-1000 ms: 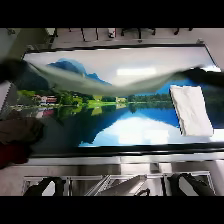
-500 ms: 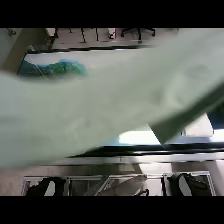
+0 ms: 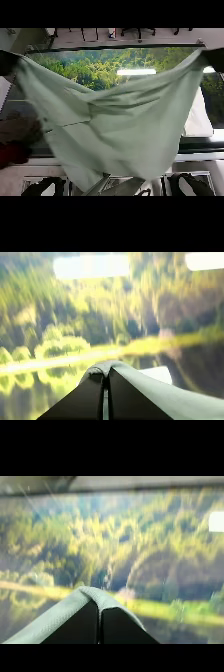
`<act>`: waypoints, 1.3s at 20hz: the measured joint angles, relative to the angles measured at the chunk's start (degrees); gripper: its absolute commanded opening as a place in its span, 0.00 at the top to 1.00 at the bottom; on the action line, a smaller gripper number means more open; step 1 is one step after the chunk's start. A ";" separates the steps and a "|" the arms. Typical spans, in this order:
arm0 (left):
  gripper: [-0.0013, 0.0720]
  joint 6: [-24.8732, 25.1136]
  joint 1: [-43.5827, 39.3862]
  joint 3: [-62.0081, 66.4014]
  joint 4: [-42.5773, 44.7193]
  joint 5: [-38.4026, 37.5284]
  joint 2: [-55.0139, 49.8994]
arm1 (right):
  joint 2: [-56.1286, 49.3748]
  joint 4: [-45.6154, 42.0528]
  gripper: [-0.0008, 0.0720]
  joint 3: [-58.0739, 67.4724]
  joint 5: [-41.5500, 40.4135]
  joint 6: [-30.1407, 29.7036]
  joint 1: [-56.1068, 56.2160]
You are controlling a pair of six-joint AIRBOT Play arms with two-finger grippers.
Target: Fold the shirts.
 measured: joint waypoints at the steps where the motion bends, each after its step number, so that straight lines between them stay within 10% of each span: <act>1: 0.96 0.22 -0.17 -3.23 0.13 -1.44 -3.85 | -2.86 0.02 0.95 -4.66 3.06 -0.52 0.94; 11: 0.96 -2.05 2.47 4.28 -0.46 -9.62 -42.69 | -42.80 4.13 0.95 2.86 18.84 -0.20 3.85; 26: 0.96 -12.00 1.51 19.34 0.24 2.89 -50.69 | -54.31 -8.90 0.95 23.54 -1.05 6.47 1.42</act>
